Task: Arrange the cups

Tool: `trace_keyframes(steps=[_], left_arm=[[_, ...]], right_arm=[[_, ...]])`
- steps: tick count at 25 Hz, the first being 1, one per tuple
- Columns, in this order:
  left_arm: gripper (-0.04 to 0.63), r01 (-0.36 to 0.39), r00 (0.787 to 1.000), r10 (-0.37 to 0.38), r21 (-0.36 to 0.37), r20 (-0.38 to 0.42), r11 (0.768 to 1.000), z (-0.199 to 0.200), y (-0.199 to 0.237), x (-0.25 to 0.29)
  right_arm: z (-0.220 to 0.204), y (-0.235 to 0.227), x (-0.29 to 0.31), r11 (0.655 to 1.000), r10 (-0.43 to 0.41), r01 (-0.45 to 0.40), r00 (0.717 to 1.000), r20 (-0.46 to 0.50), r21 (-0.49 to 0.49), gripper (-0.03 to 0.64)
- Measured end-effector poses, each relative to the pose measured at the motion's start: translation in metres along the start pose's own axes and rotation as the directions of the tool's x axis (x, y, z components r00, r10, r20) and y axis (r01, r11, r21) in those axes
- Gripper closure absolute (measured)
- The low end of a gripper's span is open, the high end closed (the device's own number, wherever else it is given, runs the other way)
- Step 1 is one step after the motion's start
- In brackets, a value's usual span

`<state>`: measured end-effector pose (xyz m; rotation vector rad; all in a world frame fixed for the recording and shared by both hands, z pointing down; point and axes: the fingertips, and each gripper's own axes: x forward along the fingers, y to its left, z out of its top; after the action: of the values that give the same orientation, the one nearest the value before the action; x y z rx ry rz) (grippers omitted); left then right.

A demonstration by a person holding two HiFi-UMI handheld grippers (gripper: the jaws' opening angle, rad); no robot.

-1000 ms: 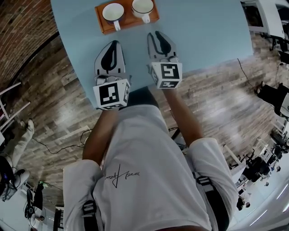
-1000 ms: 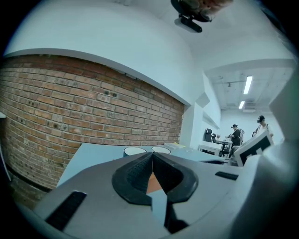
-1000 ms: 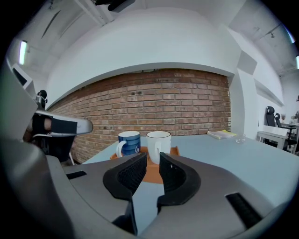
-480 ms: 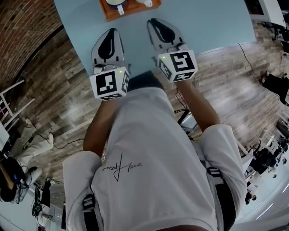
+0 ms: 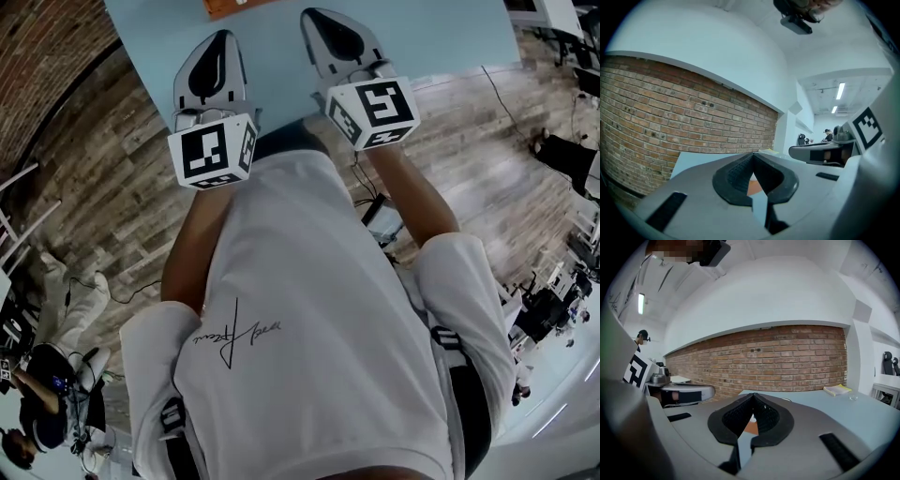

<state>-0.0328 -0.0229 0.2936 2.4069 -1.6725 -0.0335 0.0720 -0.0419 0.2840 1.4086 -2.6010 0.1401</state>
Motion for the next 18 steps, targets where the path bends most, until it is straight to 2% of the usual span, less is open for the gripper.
trace_keyframes(steps=[18], left_arm=[[0.586,0.023,1.000,-0.023,-0.002,0.015,1.000,0.021,-0.005,-0.018]], right_arm=[[0.029,0.014,-0.030,1.000,0.015,-0.015,1.000,0.015,0.015,0.597]])
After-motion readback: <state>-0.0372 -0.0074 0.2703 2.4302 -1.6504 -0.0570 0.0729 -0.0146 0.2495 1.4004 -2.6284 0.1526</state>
